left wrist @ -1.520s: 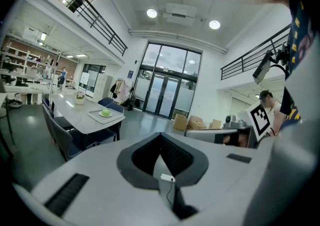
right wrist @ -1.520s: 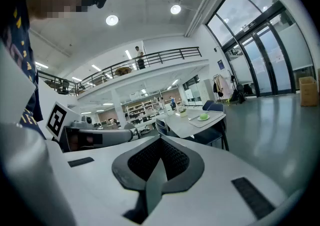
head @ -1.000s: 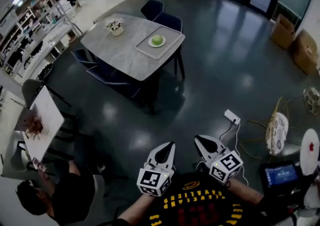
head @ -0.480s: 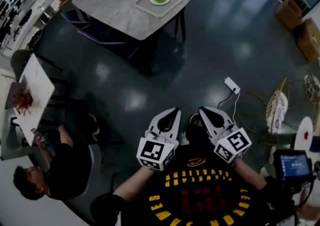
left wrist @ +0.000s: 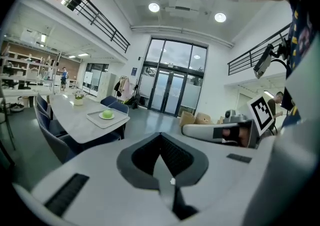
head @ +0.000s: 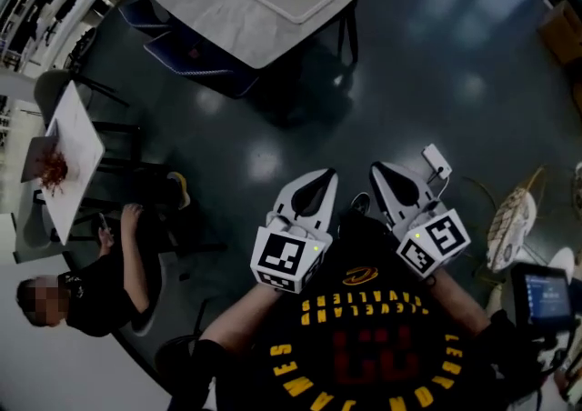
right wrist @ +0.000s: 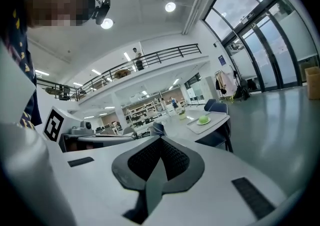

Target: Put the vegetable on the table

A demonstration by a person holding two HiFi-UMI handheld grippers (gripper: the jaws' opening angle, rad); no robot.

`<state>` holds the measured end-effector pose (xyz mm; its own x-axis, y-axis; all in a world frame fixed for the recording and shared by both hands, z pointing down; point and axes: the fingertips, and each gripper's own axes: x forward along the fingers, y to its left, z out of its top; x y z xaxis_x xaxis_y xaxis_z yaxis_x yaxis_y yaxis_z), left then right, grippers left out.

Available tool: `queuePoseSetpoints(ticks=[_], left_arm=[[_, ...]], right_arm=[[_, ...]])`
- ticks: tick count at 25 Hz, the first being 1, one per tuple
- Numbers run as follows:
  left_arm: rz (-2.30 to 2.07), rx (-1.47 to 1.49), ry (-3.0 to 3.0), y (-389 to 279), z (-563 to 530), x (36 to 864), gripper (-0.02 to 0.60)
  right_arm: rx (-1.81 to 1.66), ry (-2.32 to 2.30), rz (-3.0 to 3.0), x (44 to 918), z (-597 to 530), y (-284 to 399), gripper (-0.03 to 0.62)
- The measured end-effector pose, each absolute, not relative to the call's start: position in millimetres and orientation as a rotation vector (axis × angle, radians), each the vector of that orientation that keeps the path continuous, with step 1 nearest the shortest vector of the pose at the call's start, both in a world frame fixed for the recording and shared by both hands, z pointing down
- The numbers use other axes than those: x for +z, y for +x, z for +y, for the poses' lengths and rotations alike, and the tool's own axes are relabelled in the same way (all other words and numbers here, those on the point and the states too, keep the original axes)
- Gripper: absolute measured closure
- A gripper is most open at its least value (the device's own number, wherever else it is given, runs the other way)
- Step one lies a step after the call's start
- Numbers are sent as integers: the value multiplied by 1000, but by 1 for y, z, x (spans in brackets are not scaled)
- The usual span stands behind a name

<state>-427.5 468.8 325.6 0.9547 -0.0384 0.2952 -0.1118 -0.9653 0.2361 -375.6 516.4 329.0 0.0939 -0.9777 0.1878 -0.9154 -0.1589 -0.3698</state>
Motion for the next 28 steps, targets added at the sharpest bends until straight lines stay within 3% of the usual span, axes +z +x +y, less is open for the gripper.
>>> queuePoseSetpoints(ticks=[6,15,28], left_arm=[[-149,427,2858,-352,480,321,580],[-223,478,2825,-292,450,332,580],[-102,380,2819,-144,309,330,580]], right_arm=[[-602,-2164,1957,327,524,-299,589],[-667,-2103,1985,342,495,-240,589],[-660,-2297,1904,339,378,-89,589]])
